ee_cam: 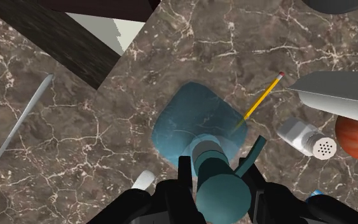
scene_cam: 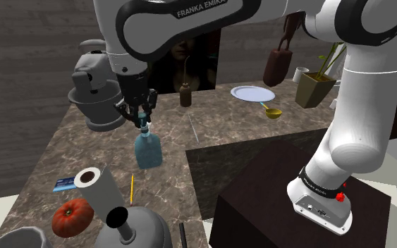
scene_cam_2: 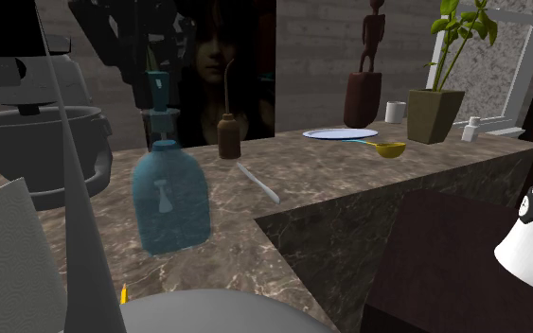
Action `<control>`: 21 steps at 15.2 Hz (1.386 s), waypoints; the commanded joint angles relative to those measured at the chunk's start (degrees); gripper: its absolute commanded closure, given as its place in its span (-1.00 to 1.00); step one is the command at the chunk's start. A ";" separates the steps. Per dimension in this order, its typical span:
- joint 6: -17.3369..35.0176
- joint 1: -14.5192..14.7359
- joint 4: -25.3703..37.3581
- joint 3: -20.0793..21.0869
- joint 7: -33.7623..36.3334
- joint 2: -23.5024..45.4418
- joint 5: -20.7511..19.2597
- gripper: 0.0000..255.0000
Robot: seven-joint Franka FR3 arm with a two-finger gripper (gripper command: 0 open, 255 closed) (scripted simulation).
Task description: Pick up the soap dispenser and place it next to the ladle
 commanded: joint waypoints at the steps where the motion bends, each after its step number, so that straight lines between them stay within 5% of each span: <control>1: -1.49 0.09 1.31 0.10 0.04 -0.22 0.14 1.00; 14: -11.15 0.82 11.02 0.44 0.16 -0.23 0.26 1.00; 21: -11.67 -6.91 -0.67 -2.04 -9.82 -14.02 7.18 1.00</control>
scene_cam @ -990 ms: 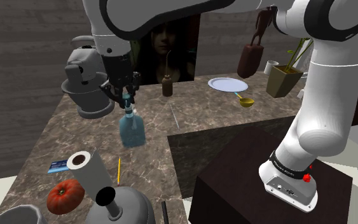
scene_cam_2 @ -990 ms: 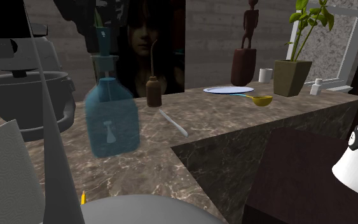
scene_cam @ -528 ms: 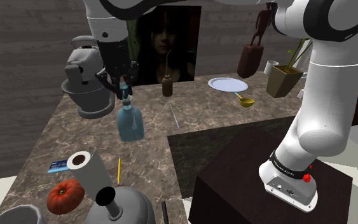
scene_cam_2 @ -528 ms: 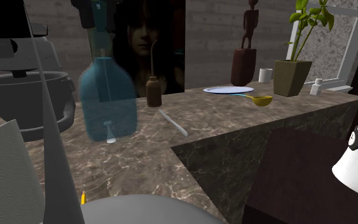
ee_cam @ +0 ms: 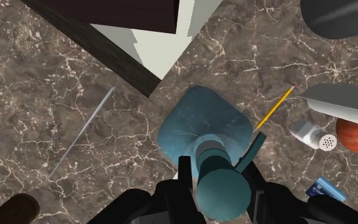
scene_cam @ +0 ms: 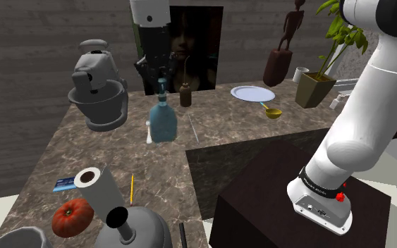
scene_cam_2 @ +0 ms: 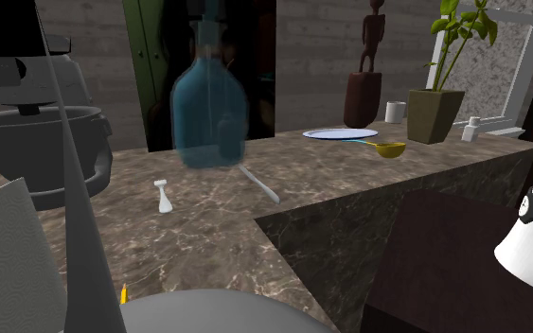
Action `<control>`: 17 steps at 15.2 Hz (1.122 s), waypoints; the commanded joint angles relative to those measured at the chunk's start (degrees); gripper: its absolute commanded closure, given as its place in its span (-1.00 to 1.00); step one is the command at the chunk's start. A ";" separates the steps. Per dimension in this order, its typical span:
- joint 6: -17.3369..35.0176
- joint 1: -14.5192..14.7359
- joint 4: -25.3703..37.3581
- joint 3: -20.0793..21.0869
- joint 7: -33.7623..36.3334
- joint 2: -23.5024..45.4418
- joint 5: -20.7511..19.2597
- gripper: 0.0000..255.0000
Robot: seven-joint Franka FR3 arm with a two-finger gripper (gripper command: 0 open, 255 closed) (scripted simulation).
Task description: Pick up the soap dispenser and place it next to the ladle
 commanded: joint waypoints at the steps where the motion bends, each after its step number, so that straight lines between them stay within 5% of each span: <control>1: -0.81 -1.59 -2.14 -1.07 -2.85 -3.32 1.58 1.00; 9: -4.90 -6.44 -9.20 -7.65 -14.69 -14.84 5.38 1.00; 17: -10.19 -10.11 -11.59 -15.26 -25.79 -21.97 5.13 1.00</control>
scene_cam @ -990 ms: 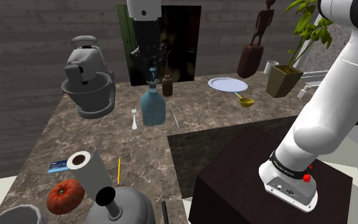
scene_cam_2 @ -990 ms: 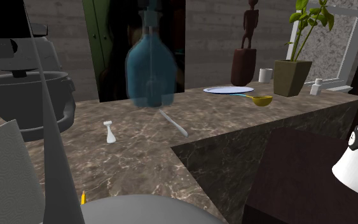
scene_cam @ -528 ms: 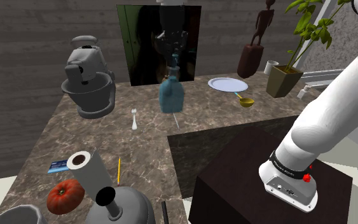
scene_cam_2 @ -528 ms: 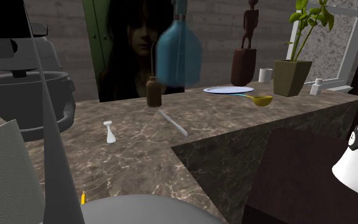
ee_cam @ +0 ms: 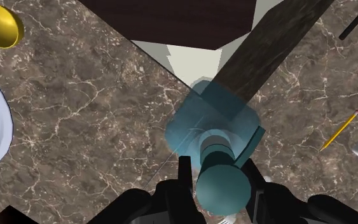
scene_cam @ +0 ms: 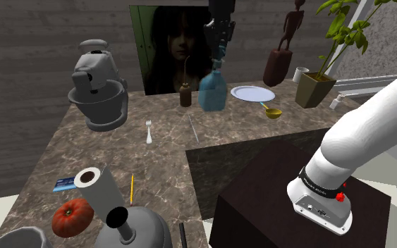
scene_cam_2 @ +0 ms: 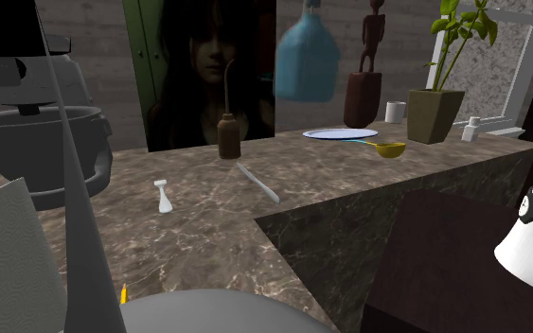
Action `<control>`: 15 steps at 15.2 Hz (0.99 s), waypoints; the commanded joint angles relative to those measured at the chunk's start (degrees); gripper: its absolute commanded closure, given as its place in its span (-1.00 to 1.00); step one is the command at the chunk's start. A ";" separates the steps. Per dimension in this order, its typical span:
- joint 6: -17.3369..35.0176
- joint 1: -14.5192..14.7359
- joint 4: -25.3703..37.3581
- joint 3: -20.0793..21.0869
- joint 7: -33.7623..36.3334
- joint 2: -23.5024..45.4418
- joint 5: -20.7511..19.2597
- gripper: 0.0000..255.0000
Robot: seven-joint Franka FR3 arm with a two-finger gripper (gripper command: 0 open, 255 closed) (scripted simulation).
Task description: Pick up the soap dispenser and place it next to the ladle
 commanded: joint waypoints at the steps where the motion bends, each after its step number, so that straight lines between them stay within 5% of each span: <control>1: -1.79 -0.96 0.36 -2.06 -2.96 -1.23 -0.46 1.00; 15: -11.07 -7.13 7.43 -15.45 -22.15 -2.71 -5.89 1.00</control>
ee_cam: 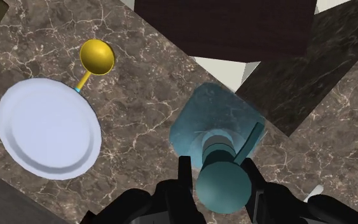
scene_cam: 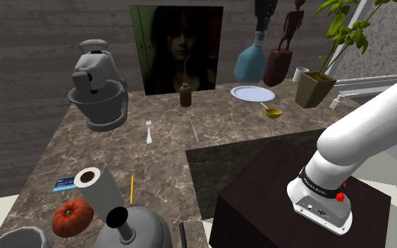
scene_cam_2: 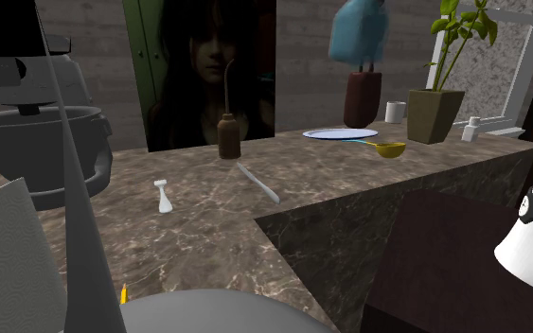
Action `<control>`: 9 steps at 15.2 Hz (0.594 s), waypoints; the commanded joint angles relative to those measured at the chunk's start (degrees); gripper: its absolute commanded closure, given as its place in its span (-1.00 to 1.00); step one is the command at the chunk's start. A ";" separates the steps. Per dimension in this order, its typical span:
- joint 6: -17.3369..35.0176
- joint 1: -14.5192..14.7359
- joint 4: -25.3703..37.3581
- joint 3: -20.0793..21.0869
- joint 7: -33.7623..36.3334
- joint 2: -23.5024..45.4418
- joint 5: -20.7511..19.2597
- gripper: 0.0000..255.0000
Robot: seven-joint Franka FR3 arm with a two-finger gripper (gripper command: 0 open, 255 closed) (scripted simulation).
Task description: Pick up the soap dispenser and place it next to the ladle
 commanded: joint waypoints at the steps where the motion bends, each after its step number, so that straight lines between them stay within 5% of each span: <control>1: -1.16 -0.89 1.40 -1.92 -2.95 0.24 -0.86 1.00; 3: -2.51 -1.80 3.80 -3.94 -6.00 1.27 -1.71 1.00; 9: 2.34 -1.83 -3.39 -3.92 -5.88 -1.06 -1.78 1.00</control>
